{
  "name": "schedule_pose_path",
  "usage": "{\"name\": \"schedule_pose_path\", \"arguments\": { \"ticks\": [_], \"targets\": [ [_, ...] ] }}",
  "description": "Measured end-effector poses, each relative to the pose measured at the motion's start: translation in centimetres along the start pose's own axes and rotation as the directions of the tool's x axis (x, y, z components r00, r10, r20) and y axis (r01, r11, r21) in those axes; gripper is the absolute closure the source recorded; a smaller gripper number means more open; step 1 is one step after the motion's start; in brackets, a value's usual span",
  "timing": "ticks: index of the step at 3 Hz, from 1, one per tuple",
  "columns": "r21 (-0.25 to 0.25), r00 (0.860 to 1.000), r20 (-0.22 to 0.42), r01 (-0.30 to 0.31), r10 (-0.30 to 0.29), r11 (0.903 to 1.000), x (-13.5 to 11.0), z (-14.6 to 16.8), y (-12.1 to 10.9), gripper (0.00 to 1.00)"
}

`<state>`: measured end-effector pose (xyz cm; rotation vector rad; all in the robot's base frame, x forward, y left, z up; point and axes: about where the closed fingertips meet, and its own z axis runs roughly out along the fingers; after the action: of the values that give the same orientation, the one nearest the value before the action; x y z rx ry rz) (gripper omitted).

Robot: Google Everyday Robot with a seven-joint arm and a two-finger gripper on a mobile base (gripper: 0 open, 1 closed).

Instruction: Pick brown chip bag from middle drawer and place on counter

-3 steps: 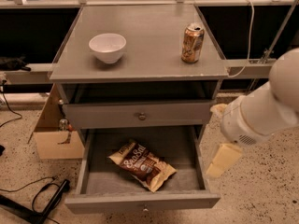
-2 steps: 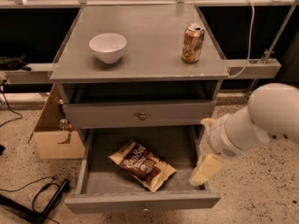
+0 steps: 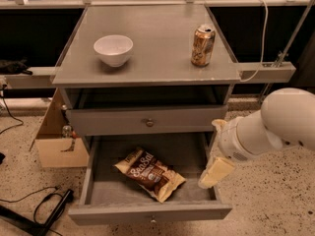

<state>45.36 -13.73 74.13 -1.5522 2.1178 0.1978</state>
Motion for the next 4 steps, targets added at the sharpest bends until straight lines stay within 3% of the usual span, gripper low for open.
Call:
{"name": "schedule_pose_path", "arguments": {
  "ticks": [1, 3, 4],
  "targets": [
    [-0.028, 0.999, 0.041, -0.006, 0.007, 0.9996, -0.4, 3.0, -0.5, 0.0],
    [-0.108, 0.99, 0.096, -0.089, 0.099, 0.9902, -0.1, 16.1, -3.7, 0.0],
    [-0.152, 0.989, 0.054, -0.128, 0.138, 0.98, 0.6, 22.4, -4.2, 0.0]
  ]
}}
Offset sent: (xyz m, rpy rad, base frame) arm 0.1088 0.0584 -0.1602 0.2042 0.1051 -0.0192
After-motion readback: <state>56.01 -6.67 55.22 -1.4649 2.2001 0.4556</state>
